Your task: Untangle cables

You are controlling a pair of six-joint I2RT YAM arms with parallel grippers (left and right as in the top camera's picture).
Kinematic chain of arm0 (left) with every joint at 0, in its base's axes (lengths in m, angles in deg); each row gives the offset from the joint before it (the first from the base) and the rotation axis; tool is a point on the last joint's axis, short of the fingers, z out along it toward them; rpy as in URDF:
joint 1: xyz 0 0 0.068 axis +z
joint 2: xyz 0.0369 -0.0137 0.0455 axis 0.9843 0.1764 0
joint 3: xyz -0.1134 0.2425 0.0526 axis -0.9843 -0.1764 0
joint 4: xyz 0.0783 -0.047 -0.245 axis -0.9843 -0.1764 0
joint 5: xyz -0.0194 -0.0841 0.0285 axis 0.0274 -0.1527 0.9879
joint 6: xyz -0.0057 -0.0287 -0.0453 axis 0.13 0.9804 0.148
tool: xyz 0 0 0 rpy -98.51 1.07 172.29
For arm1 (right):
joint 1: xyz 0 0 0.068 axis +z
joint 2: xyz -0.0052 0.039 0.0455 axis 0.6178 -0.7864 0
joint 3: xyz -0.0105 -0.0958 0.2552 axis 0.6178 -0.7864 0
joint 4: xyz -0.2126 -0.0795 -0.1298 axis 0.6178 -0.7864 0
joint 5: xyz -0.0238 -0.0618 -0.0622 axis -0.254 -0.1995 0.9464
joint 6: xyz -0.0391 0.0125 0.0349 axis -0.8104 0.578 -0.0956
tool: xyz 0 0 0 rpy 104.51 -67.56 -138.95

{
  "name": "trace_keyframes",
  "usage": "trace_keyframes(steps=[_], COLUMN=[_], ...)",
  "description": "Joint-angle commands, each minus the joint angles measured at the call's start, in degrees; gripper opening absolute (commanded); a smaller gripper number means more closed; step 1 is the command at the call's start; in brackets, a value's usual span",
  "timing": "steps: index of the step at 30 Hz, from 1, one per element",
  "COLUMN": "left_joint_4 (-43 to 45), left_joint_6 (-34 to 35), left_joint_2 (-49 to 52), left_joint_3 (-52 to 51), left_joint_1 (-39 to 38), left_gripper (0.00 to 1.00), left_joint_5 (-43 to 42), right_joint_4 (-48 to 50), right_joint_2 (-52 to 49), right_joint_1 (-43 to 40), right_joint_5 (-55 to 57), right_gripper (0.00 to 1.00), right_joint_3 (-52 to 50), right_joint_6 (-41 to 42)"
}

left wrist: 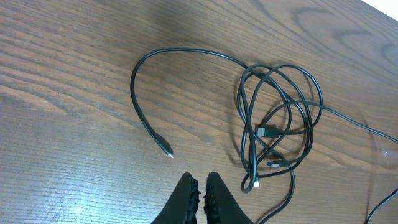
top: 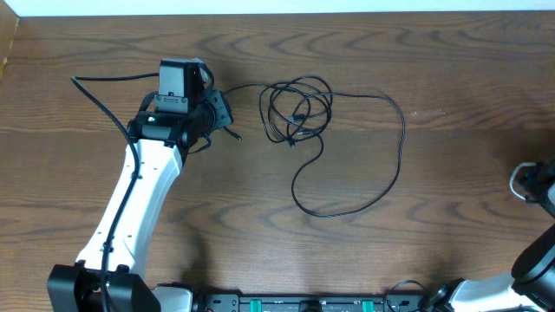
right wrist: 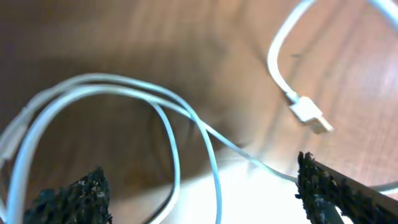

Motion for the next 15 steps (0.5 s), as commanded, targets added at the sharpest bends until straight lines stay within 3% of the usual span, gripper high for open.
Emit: trace_keyframes(steps=[1, 4, 6, 8, 15], left_joint_4=[-0.11, -0.11, -0.09, 0.07, 0.02], left_joint_6=[0.13, 0.11, 0.11, 0.09, 0.09], left_joint_2=[0.63, 0.63, 0.63, 0.63, 0.63], left_joint_3=[0.37, 0.37, 0.37, 0.37, 0.37], left_joint_1=[0.07, 0.07, 0.07, 0.07, 0.07], left_gripper=[0.08, 0.08, 0.08, 0.08, 0.08], left_joint_5=[-0.48, -0.48, -0.44, -0.28, -0.28], right_joint_4=[-0.07, 0.59, 3.26, 3.50, 1.05], right_joint_2=[-0.57, -0.55, -0.55, -0.55, -0.55], right_joint_1=[-1.92, -3.48, -3.89, -3.23, 1.75], right_joint_5=[2.32, -6.88, -22.21, -27.96, -28.37], right_gripper=[0.98, 0.99, 0.96, 0.94, 0.99], right_joint_3=[-0.20, 0.09, 0.13, 0.35, 1.25], right_joint_6=[6.05, 8.15, 3.85, 2.36, -2.62])
